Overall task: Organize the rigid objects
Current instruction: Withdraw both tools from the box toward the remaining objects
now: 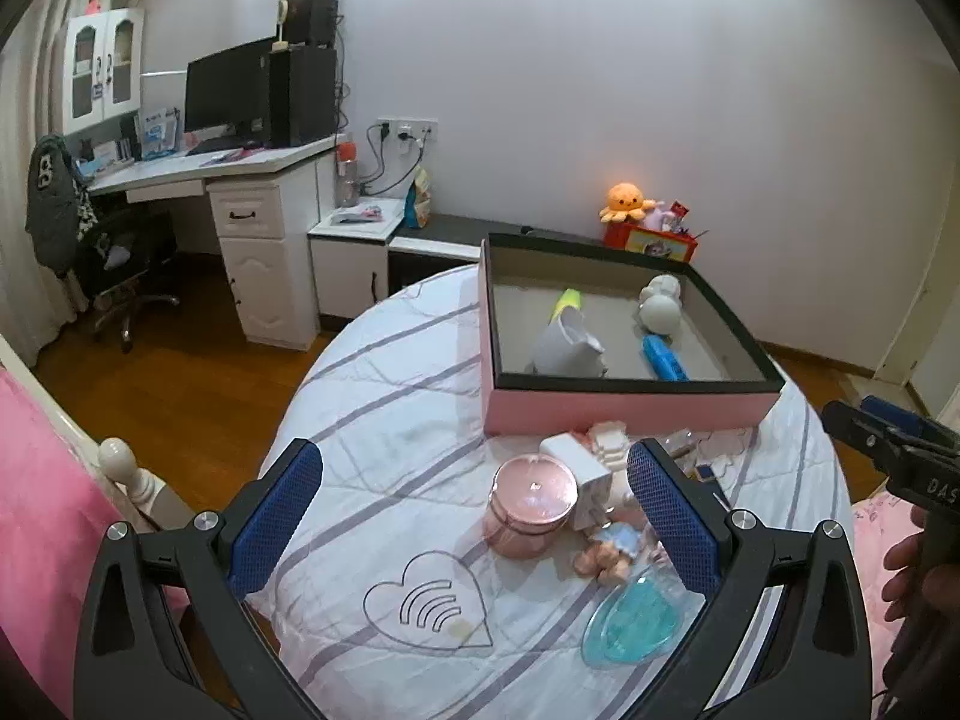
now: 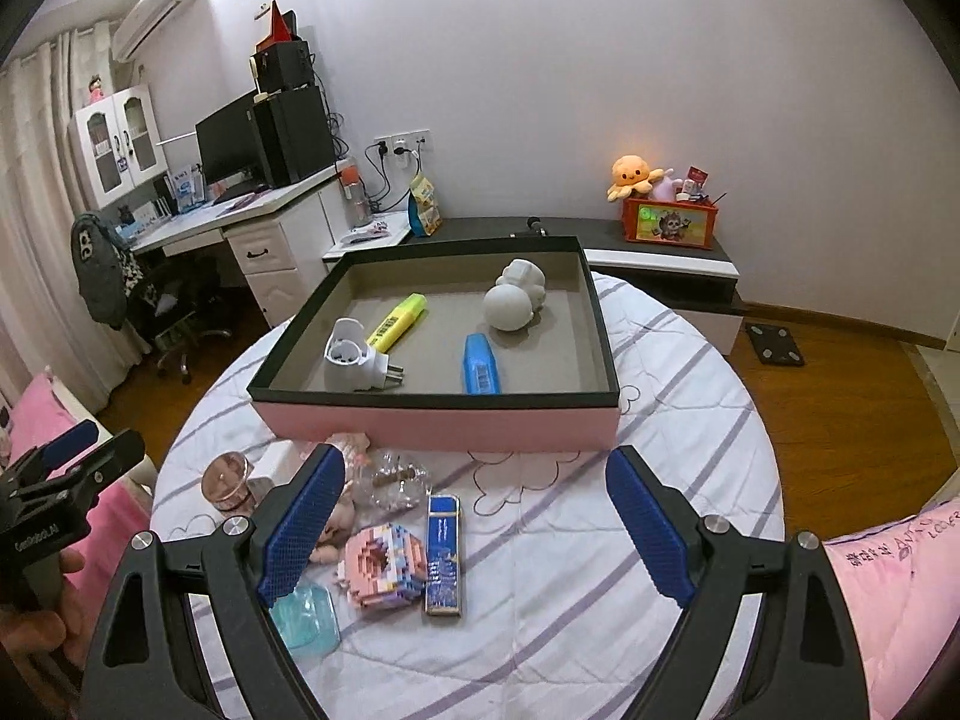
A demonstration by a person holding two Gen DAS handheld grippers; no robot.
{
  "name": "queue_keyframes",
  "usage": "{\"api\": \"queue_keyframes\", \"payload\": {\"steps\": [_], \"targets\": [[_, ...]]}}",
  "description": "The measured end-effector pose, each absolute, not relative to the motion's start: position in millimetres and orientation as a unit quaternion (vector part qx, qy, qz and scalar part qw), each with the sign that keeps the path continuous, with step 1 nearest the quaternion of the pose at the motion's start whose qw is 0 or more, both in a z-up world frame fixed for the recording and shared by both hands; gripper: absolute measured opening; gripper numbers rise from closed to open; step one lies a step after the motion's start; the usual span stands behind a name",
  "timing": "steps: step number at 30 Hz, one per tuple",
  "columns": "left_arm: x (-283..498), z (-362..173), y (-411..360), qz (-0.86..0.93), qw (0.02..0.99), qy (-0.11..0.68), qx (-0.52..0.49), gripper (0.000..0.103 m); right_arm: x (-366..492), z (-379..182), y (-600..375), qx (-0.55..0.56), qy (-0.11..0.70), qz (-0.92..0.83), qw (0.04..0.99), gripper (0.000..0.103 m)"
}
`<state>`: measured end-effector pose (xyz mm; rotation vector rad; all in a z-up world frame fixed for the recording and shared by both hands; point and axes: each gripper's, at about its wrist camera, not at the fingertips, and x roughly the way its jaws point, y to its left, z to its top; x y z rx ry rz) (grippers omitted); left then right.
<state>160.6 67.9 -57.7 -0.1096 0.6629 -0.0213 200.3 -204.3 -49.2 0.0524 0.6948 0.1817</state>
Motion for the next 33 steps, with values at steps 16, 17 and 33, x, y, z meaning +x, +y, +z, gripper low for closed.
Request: {"api": "queue_keyframes", "payload": {"steps": [16, 17, 33], "targets": [[154.7, -76.3, 54.6, -0.026, 0.938, 0.341, -0.047, 0.103, 203.9, -66.3, -205.3, 0.025, 0.366, 0.086, 0.926, 0.090], [155.5, -78.9, 54.4, -0.027, 0.937, 0.345, -0.048, 0.103, 204.7, -68.1, -206.3, 0.027, 0.369, 0.085, 0.925, 0.090], [173.4, -110.5, 50.9, -0.034, 0.922, 0.383, -0.051, 0.103, 217.6, -94.6, -213.7, 0.032, 0.409, 0.076, 0.909, 0.090]]}}
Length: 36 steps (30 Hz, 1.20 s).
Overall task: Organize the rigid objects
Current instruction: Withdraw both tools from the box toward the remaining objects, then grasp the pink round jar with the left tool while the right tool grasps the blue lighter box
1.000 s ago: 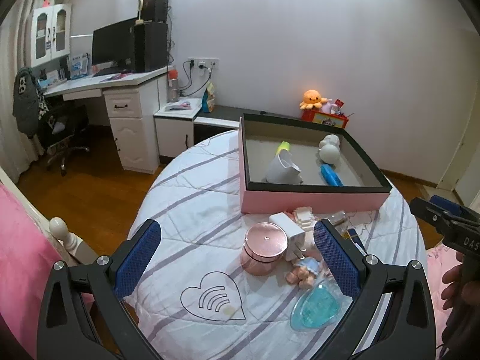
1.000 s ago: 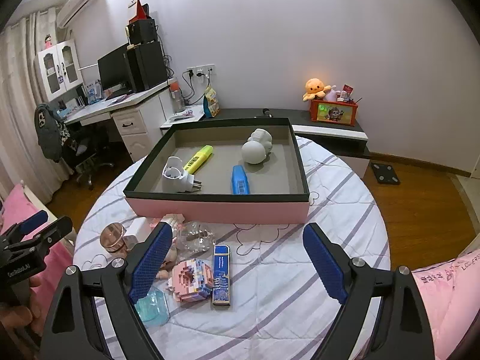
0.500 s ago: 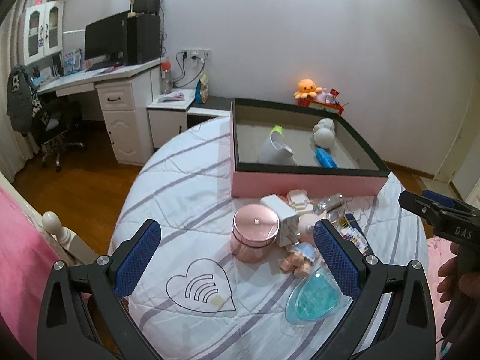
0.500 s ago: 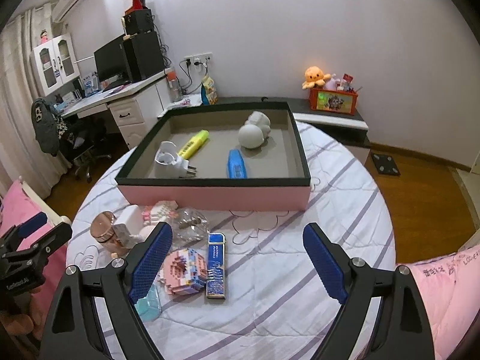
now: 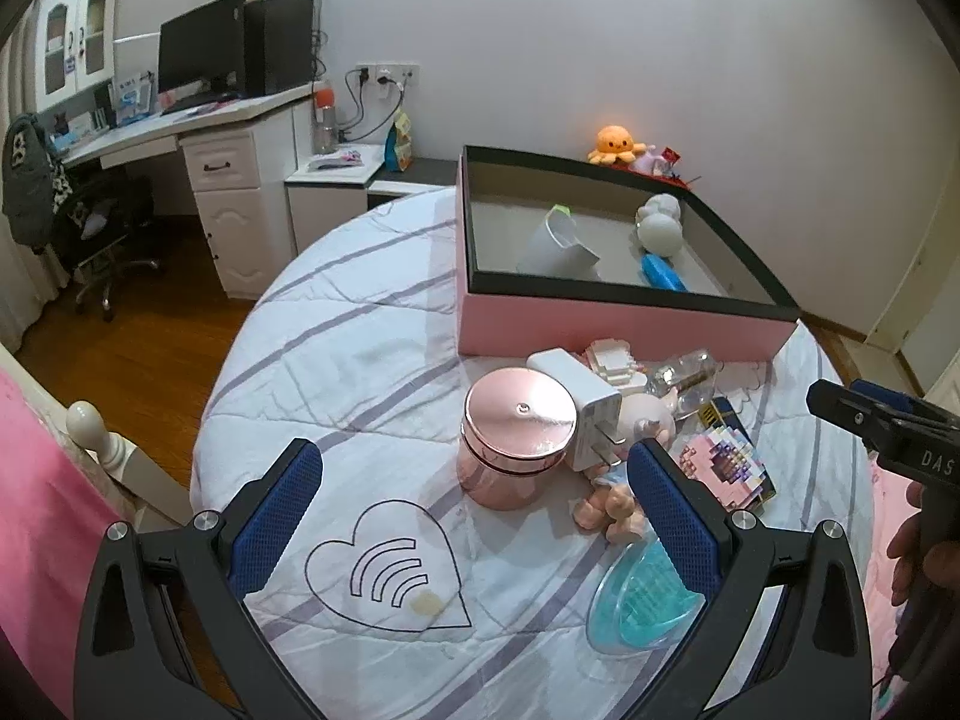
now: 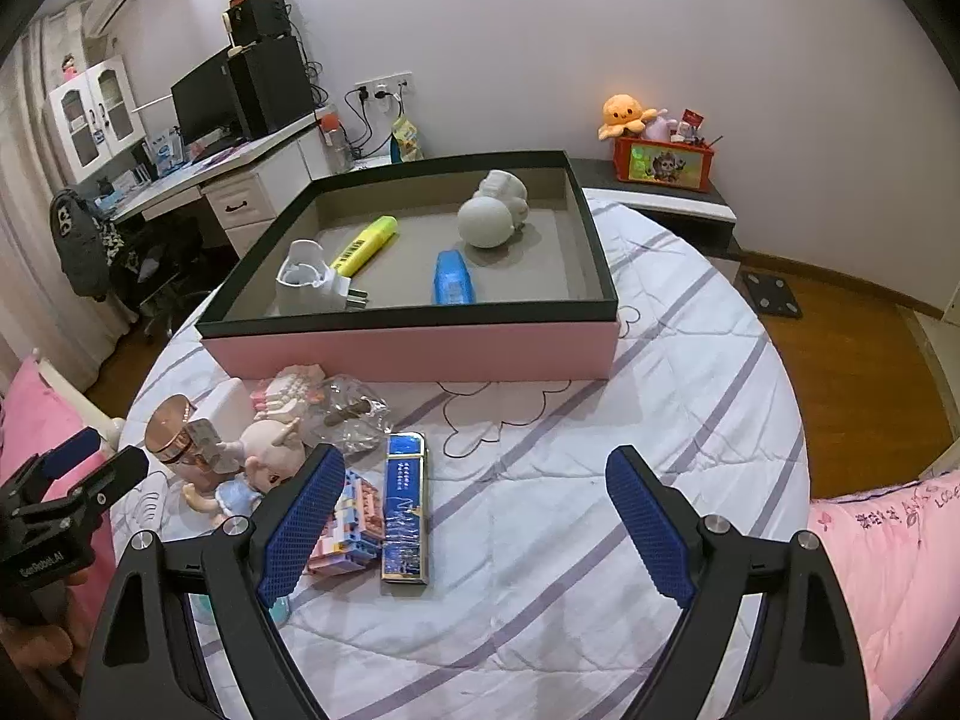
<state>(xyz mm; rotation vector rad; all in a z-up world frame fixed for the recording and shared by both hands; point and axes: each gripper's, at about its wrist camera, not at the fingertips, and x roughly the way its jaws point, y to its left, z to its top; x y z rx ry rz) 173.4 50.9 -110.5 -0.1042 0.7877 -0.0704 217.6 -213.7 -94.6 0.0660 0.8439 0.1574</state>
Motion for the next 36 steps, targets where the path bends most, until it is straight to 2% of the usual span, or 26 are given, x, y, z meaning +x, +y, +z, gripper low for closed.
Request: {"api": "queue_keyframes", "payload": {"steps": [18, 24, 32, 36], "targets": [[205.9, -146.7, 53.7, -0.009, 0.910, 0.414, -0.033, 0.103, 251.1, -143.0, -202.4, 0.008, 0.480, 0.107, 0.871, 0.090], [214.5, -154.3, 57.3, -0.019, 0.905, 0.423, -0.048, 0.103, 245.5, -139.2, -195.4, -0.019, 0.470, 0.118, 0.874, 0.082], [219.0, -152.1, 63.2, -0.022, 0.907, 0.419, -0.042, 0.097, 244.6, -153.3, -183.8, -0.071, 0.471, 0.113, 0.872, 0.081], [223.2, -154.3, 62.0, -0.035, 0.905, 0.422, -0.043, 0.082, 238.5, -152.8, -178.5, -0.079, 0.462, 0.113, 0.876, 0.077]]}}
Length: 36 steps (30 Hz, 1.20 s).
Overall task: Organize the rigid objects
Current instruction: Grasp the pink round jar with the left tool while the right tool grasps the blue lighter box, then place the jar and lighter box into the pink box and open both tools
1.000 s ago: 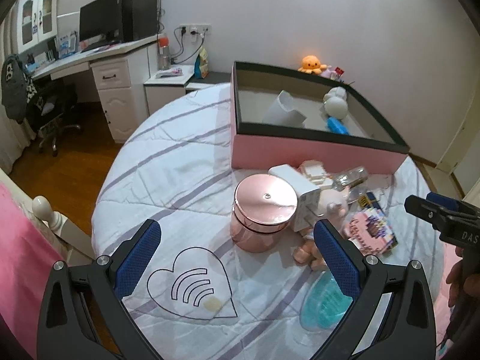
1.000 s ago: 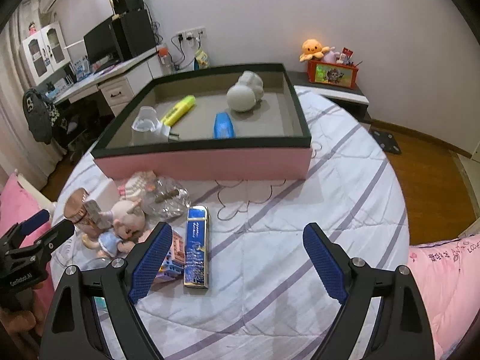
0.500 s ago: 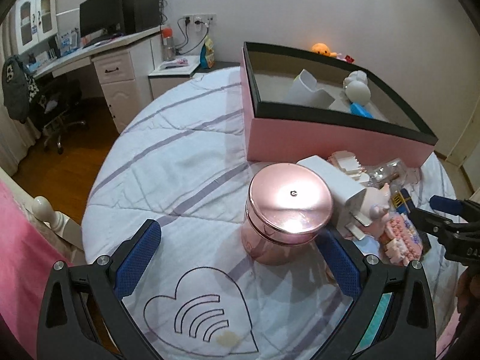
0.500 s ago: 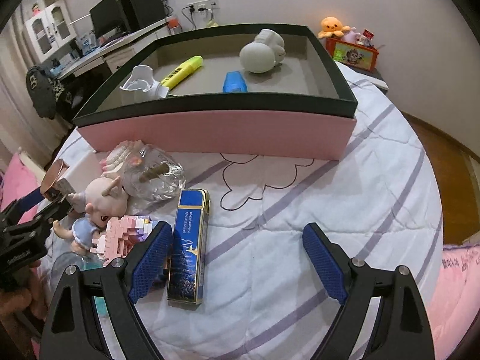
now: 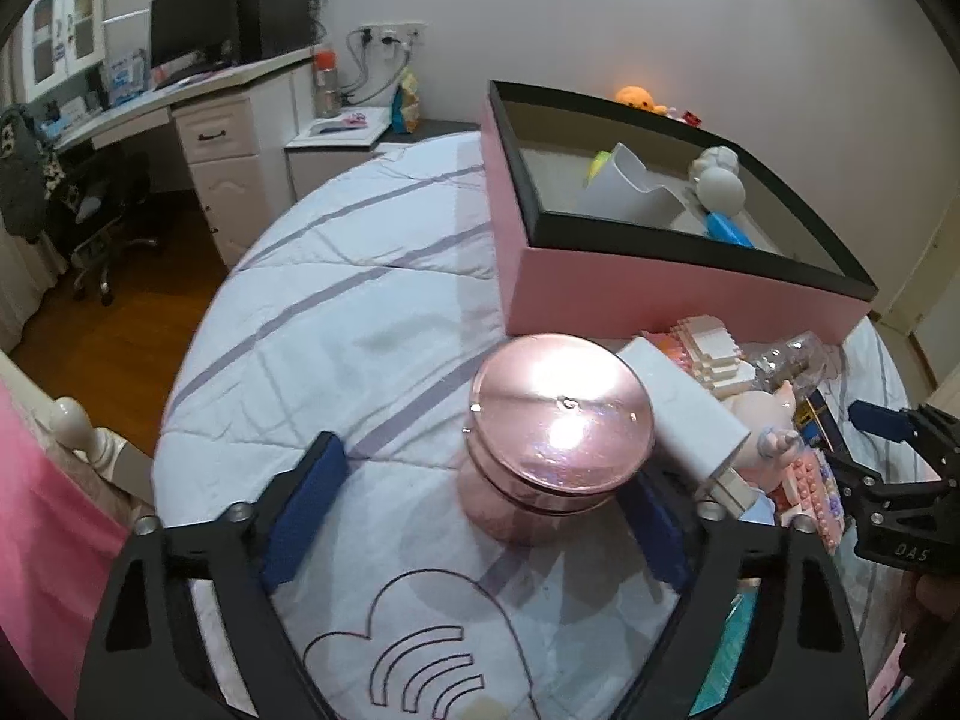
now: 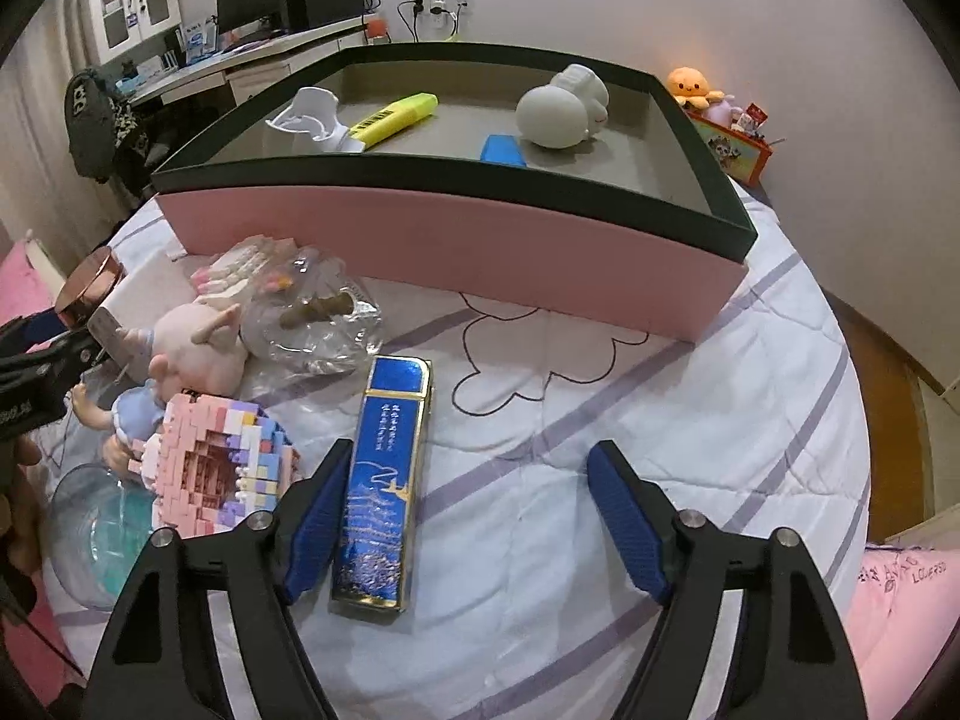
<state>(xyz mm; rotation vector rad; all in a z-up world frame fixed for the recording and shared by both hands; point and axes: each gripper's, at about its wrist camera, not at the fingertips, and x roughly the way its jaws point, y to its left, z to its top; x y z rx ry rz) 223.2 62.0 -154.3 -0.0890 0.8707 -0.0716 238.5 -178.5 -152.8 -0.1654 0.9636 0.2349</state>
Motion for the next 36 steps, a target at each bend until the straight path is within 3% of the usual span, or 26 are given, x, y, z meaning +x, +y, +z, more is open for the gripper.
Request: {"api": "queue_keyframes", "payload": {"steps": [2, 3, 4, 5, 6, 25, 36], "targets": [[223.4, -153.2, 60.4, -0.046, 0.906, 0.418, -0.048, 0.071, 240.0, -152.1, -181.4, -0.071, 0.456, 0.116, 0.880, 0.072], [223.2, -153.2, 59.5, -0.054, 0.905, 0.418, -0.051, 0.058, 239.2, -151.2, -182.1, -0.068, 0.453, 0.119, 0.881, 0.068], [223.6, -153.3, 58.5, -0.064, 0.903, 0.421, -0.055, 0.050, 239.0, -148.9, -182.2, -0.068, 0.451, 0.121, 0.882, 0.054], [223.5, -152.8, 57.4, -0.064, 0.903, 0.422, -0.054, 0.050, 238.4, -146.8, -181.9, -0.067, 0.451, 0.127, 0.881, 0.028], [223.0, -152.6, 56.8, -0.064, 0.903, 0.421, -0.053, 0.050, 238.4, -145.5, -182.8, -0.058, 0.454, 0.133, 0.879, 0.020], [204.9, -106.6, 78.9, -0.044, 0.926, 0.373, -0.041, 0.050, 256.2, -102.4, -211.9, 0.017, 0.418, 0.161, 0.894, 0.020], [255.2, -61.9, 38.1, -0.099, 0.938, 0.330, -0.030, 0.050, 305.6, -56.2, -227.8, 0.021, 0.362, 0.146, 0.920, 0.020]]}}
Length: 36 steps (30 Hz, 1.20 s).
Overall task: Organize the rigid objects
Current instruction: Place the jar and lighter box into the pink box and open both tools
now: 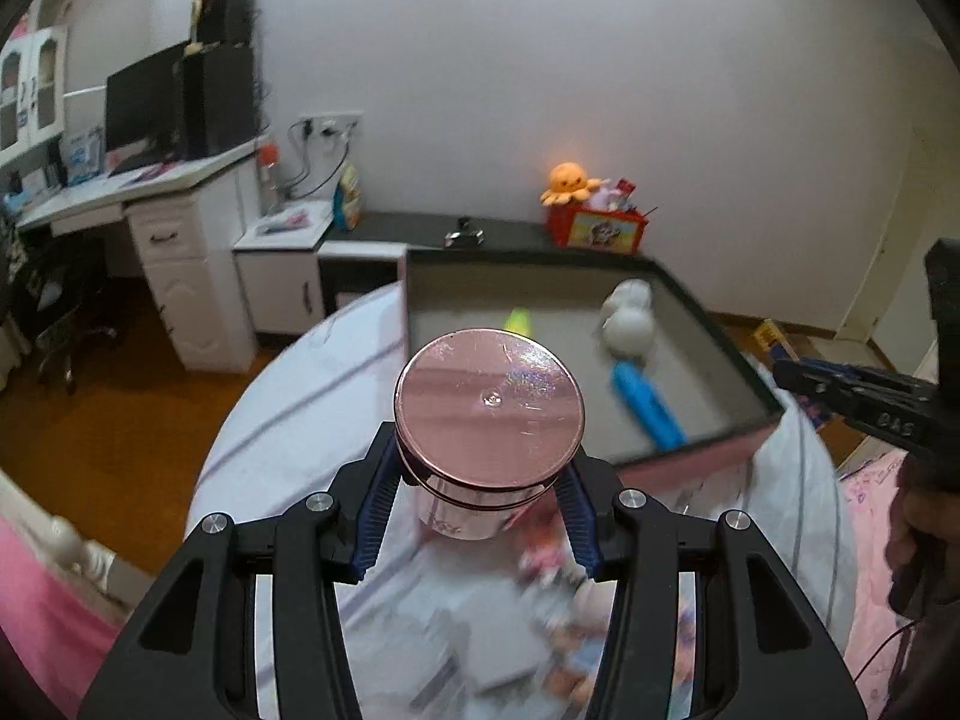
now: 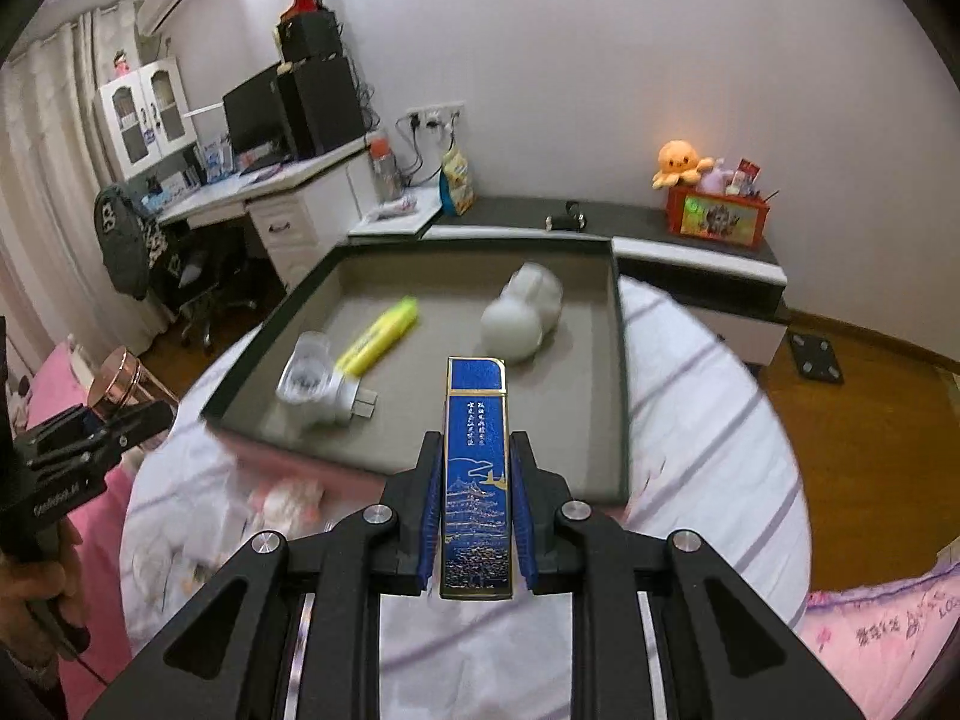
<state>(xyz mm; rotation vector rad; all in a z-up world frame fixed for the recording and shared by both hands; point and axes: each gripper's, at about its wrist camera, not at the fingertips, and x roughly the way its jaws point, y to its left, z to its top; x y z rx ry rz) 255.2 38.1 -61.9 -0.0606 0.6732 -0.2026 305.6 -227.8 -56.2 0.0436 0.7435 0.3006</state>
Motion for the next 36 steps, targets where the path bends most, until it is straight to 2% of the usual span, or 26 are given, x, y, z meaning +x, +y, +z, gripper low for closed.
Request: {"api": "queue_keyframes", "payload": {"steps": [7, 17, 18, 19, 20, 21, 22, 23, 24, 36], "targets": [[306.7, -55.3, 1.4, -0.130, 0.933, 0.334, -0.026, 0.050, 345.7, -59.1, -230.0, 0.035, 0.366, 0.140, 0.919, 0.020], [345.2, -77.7, -32.9, -0.141, 0.915, 0.376, -0.017, 0.051, 367.6, -80.3, -228.8, 0.046, 0.388, 0.138, 0.910, 0.021], [345.6, -78.1, -33.0, -0.138, 0.915, 0.378, -0.017, 0.054, 368.4, -81.5, -230.3, 0.049, 0.389, 0.139, 0.909, 0.021], [344.6, -77.6, -32.2, -0.131, 0.917, 0.377, -0.016, 0.071, 369.1, -81.8, -231.7, 0.053, 0.387, 0.141, 0.910, 0.021], [342.4, -75.0, -30.1, -0.120, 0.920, 0.372, -0.013, 0.084, 368.7, -81.8, -234.0, 0.059, 0.383, 0.138, 0.911, 0.021], [339.6, -71.8, -28.4, -0.109, 0.925, 0.365, -0.011, 0.103, 368.4, -80.9, -236.0, 0.063, 0.378, 0.133, 0.914, 0.030], [332.9, -65.0, -24.1, -0.092, 0.934, 0.345, -0.008, 0.103, 367.1, -79.8, -239.4, 0.069, 0.371, 0.128, 0.917, 0.045], [328.3, -61.5, -20.4, -0.088, 0.938, 0.335, -0.008, 0.103, 365.2, -78.8, -243.2, 0.078, 0.362, 0.124, 0.921, 0.092], [324.4, -57.7, -16.0, -0.088, 0.941, 0.328, -0.010, 0.103, 361.8, -76.9, -245.7, 0.083, 0.350, 0.117, 0.926, 0.103], [292.6, -40.1, 10.9, -0.060, 0.951, 0.303, -0.022, 0.103, 342.6, -64.9, -244.7, 0.087, 0.340, 0.093, 0.932, 0.103]]}}
